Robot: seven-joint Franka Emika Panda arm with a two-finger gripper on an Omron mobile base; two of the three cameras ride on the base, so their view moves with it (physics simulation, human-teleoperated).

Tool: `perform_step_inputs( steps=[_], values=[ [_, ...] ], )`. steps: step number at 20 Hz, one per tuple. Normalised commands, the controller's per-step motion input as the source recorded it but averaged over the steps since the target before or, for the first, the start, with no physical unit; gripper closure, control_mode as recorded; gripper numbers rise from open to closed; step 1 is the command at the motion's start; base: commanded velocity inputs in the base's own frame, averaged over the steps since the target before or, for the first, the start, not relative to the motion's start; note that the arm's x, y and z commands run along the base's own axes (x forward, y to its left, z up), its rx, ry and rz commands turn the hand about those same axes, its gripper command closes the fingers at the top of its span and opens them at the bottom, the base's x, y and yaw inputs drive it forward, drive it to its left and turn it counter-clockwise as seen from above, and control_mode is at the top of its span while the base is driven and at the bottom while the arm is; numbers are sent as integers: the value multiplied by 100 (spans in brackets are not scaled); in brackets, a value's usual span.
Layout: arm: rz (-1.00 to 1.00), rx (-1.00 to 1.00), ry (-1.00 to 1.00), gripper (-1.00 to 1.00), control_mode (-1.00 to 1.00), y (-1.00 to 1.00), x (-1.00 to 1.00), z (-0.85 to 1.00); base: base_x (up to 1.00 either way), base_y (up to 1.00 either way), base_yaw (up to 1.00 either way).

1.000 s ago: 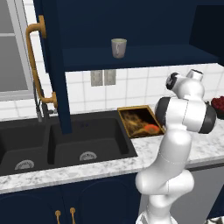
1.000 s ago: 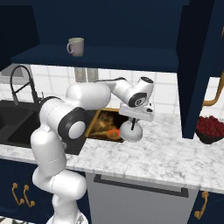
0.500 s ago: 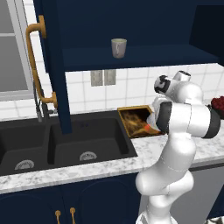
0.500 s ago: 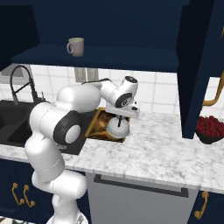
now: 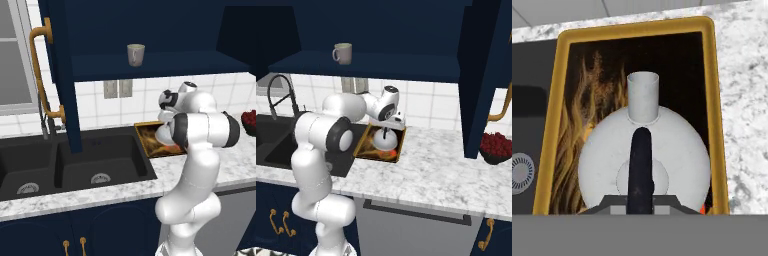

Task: Pick the kettle from the counter and place it on the tray. Then pick the mug from the cabinet and place it on the tray. Then close the cabinet doors.

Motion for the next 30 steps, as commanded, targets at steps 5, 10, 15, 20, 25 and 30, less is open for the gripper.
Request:
perform_step_inputs(
  steps=[5, 10, 15, 20, 25, 30],
  values=[
    [-10, -5, 1, 100, -100, 16, 74, -16, 0, 0, 0],
    [-6, 0, 7, 100, -100, 0, 70, -2, 0, 0, 0],
    [-6, 0, 2, 100, -100, 0, 63, -12, 0, 0, 0],
    [-1, 0, 0, 100, -100, 0, 8, -1, 0, 0, 0],
    [0, 0, 0, -100, -100, -6, -35, -15, 0, 0, 0],
    [0, 0, -1, -100, -100, -3, -57, -16, 0, 0, 0]
  ],
)
